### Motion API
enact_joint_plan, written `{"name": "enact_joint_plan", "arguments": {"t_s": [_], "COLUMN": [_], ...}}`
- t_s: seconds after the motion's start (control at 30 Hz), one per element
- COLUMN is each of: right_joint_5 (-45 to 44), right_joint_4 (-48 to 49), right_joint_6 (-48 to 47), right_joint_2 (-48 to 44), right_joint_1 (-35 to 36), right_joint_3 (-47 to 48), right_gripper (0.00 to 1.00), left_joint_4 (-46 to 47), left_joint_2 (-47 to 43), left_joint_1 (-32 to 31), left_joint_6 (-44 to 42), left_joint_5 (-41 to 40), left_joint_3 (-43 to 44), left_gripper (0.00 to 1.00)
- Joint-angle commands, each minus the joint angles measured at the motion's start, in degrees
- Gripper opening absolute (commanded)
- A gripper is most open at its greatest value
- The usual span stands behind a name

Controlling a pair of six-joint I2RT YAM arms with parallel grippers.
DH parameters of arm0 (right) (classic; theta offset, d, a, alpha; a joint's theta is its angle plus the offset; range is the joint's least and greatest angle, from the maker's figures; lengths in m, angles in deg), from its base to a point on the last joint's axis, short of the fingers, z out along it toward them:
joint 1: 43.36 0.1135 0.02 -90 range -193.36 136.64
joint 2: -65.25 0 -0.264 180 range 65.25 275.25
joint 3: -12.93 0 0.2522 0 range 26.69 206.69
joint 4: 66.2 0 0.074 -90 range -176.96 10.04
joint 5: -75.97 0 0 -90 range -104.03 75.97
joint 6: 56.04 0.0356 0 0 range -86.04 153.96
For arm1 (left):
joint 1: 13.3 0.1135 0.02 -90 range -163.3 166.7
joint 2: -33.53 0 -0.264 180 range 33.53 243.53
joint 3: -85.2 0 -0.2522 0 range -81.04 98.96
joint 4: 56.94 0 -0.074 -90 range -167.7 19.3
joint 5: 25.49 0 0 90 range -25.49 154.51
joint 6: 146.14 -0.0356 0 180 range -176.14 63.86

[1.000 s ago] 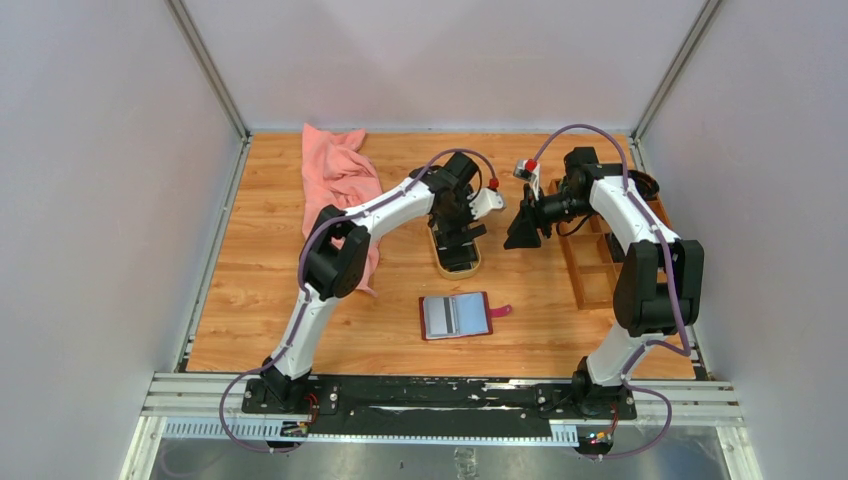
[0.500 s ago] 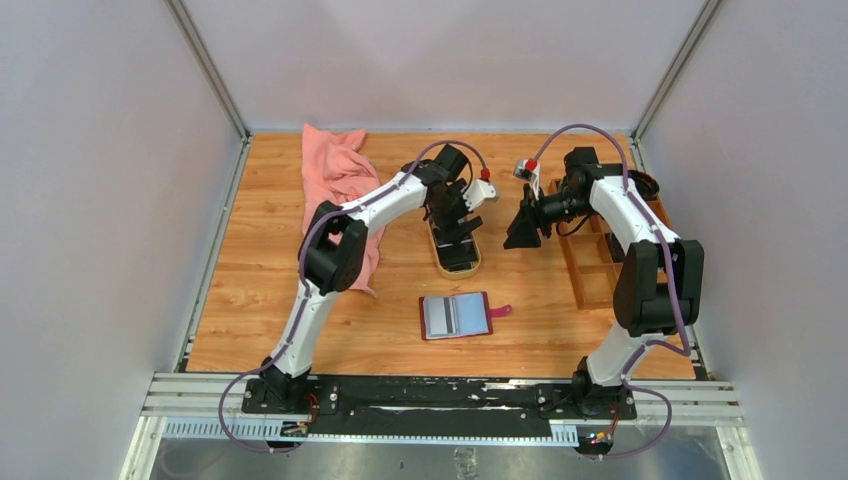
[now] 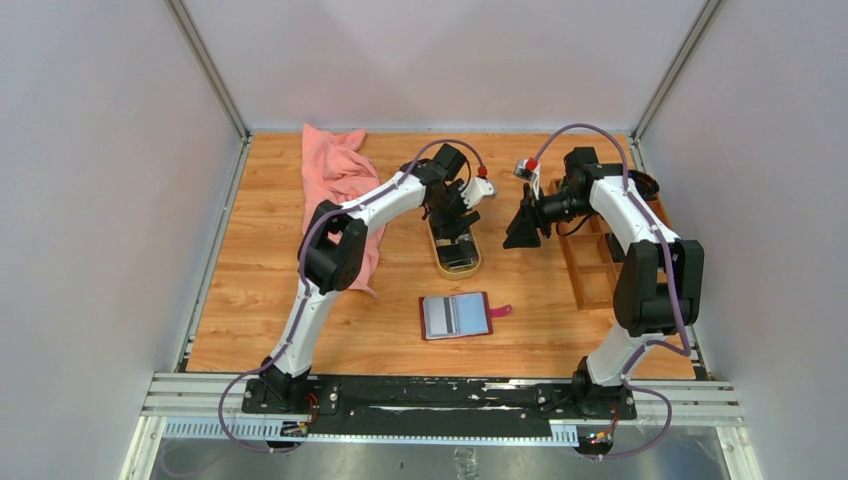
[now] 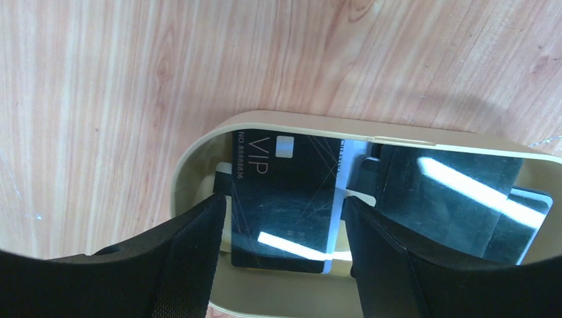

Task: Put the credit cards into the card holder
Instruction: Pick up the credit card from the storage box.

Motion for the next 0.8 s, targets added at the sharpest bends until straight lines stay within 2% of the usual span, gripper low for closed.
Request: {"name": "enact_joint_plan", "arguments": {"t_s": [0.0, 0.1, 0.33, 0.57, 0.67, 0.77], "right_joint_5": [1.8, 1.86, 1.91, 2.0, 2.08, 2.09], "right_joint_4": [-1.88, -1.95, -2.06, -2.15, -2.24, -2.41], "right_joint_6": [-0.71, -0.72, -0.89, -0.98, -1.07, -1.24], "right_joint_2": [0.11, 0.09, 0.08, -0.05, -0.08, 0.01], "right_joint_1": [-0.87, -0.89, -0.88, -0.87, -0.83, -0.87], "right_joint_3": [-0.5, -0.5, -0.44, -0.46, -0.44, -0.48], "right_gripper": [0.58, 0.58, 0.58, 0.58, 0.58, 0.58], "left_joint_4": [-2.46, -2.52, -2.51, -2.43, -2.36, -0.26], "left_joint_2": [2.83, 1.78, -1.85, -3.29, -3.72, -4.9], "left_joint_1": [0.36, 0.32, 0.44, 0.92, 0.98, 0.98], "left_joint_6": [-1.04, -0.65, 0.29, 2.15, 2.5, 2.88], "left_joint_5": [-6.01, -4.69, -2.3, -1.85, -2.95, -5.01], "left_joint_3": [-3.66, -3.7, -3.46, -3.37, -3.53, -5.5], "left_gripper": [0.66, 0.56, 0.51, 0.39, 0.39, 0.44]}}
